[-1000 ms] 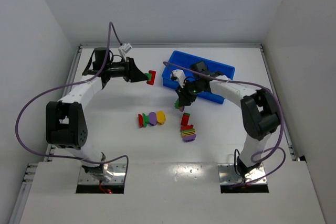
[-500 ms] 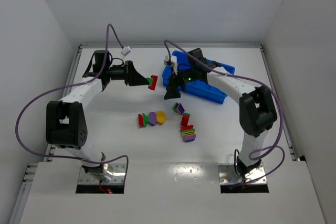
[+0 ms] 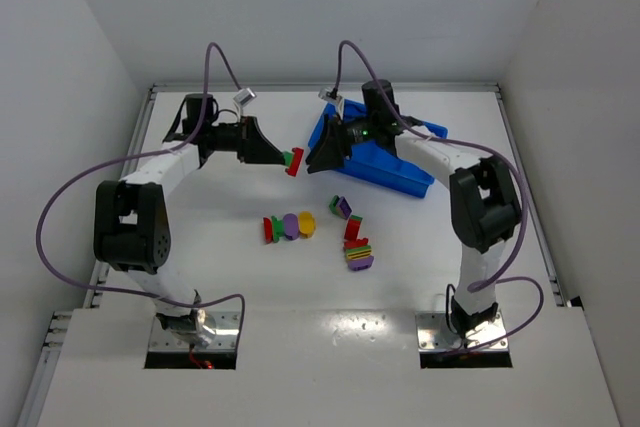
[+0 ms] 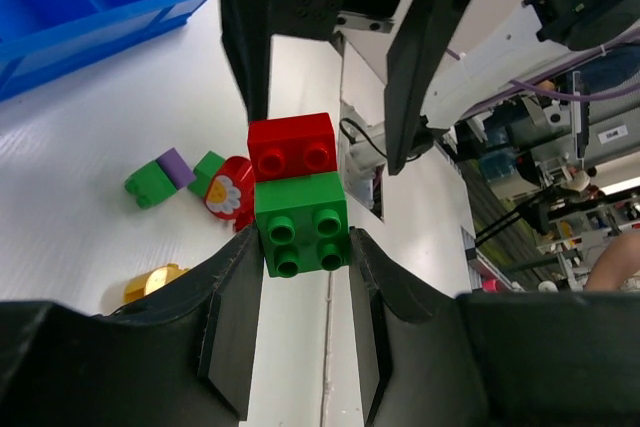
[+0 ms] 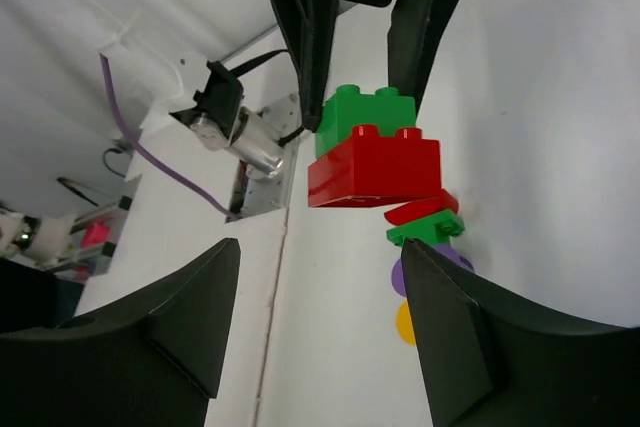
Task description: Sort the legos into containers by color
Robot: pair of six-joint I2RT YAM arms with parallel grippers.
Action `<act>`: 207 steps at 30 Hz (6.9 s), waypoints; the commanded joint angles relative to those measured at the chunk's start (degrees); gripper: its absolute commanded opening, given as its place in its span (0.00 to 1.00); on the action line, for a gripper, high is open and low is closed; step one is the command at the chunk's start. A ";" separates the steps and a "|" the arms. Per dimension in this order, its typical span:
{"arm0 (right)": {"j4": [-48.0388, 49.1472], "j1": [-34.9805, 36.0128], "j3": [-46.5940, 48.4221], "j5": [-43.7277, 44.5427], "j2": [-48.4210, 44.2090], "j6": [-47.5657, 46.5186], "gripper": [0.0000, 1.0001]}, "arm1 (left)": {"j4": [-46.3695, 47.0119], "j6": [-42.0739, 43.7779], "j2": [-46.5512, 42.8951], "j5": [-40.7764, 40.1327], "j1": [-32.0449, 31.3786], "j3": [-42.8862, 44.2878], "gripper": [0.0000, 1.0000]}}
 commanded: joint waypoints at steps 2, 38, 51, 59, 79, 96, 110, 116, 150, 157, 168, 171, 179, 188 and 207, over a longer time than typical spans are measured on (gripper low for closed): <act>8.32 0.20 1.76 -5.52 3.03 8.46 0.66 | 1.02 1.16 -0.14 3.85 -1.12 2.98 0.09; 15.10 -0.58 -3.06 -5.52 2.68 13.58 0.09 | -0.03 3.89 2.50 -4.66 1.42 11.41 0.09; 5.98 -5.06 -7.03 -3.86 -2.76 4.64 0.07 | 8.75 -2.00 2.06 -14.90 1.42 10.27 0.09; -23.92 -10.33 -4.82 19.77 -12.60 -23.69 0.07 | 8.77 0.36 2.58 -39.45 -9.02 11.75 0.09; -17.51 -19.92 -10.80 58.46 -15.87 -18.76 0.08 | -5.30 6.35 23.94 -62.06 -19.85 36.10 0.12; -13.20 -23.26 -9.14 65.31 -8.84 -21.84 0.08 | -5.30 7.48 29.04 -62.77 -20.90 38.47 0.12; -8.98 -22.65 -5.01 71.73 -3.29 -22.37 0.60 | -5.30 7.49 32.03 -62.24 -20.90 41.38 0.12; -8.46 -22.65 -4.48 72.26 -2.77 -21.84 0.80 | -4.78 8.01 34.40 -64.60 -20.90 45.07 0.12; -12.75 -21.42 -13.17 56.89 -17.17 -27.98 0.80 | 4.20 10.90 24.40 -60.58 -20.64 46.24 0.63; -20.22 -20.89 -18.27 39.24 -24.46 -37.65 0.80 | -11.44 20.67 6.73 -46.27 -15.29 32.96 0.63; -32.71 -11.93 -26.18 32.10 -29.48 -51.99 0.80 | -18.51 30.96 -12.87 -52.20 -15.81 3.96 0.60; -30.96 -7.72 -27.85 32.10 -29.48 -47.78 0.80 | -12.72 26.66 -17.00 -57.73 -16.33 -3.68 0.60; -14.01 0.28 -27.94 44.65 -23.25 -27.39 0.78 | -10.14 23.76 -18.68 -64.52 -15.20 -6.16 0.60; -11.27 3.19 -25.39 51.34 -16.83 -23.07 0.75 | -9.61 23.22 -18.68 -66.28 -13.96 -6.69 0.60; -9.86 5.92 -21.45 53.45 -8.57 -24.83 0.73 | -9.08 23.75 -15.87 -65.23 -10.53 -6.16 0.60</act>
